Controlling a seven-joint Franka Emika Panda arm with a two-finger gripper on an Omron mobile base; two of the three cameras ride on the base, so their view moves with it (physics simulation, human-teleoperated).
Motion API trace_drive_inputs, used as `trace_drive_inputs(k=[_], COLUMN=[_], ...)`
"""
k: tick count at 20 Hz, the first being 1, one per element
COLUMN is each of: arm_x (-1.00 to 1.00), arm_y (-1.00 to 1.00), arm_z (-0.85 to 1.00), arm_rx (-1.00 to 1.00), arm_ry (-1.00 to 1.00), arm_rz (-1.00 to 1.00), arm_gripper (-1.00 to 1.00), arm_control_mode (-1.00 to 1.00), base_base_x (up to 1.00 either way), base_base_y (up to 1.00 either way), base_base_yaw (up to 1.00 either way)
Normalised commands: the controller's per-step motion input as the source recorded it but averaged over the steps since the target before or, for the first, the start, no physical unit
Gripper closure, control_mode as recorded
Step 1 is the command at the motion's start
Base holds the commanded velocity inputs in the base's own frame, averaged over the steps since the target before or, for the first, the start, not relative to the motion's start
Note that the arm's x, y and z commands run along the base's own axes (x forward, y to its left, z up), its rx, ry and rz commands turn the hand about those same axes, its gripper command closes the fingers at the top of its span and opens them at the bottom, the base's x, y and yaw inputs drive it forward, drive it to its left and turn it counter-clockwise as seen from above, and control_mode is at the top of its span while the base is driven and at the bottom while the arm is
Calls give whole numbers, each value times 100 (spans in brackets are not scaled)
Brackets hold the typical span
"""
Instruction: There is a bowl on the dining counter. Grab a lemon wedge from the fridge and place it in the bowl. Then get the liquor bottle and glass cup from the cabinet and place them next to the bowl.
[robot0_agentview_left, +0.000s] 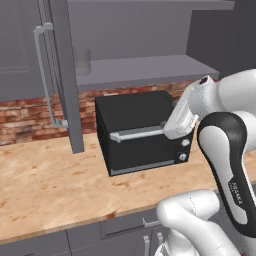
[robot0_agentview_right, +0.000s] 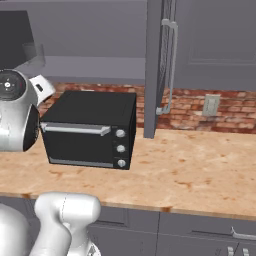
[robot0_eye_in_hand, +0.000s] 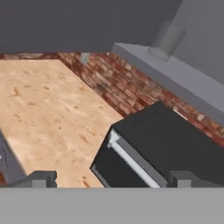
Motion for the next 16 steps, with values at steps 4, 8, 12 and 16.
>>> trace_drive_inputs(k=[4, 8, 12, 16], arm_x=[0, 0, 6, 26], arm_y=[10, 20, 10, 0], arm_z=[54, 43, 25, 0], arm_rx=[-31, -36, -36, -26], arm_ry=[-23, -22, -24, -25], arm_rz=[33, 26, 26, 25], arm_gripper=[-100, -100, -100, -100], arm_control_mode=[-100, -100, -100, -100], base_base_x=[0, 0, 0, 0], base_base_y=[0, 0, 0, 0], base_base_yaw=[0, 0, 0, 0])
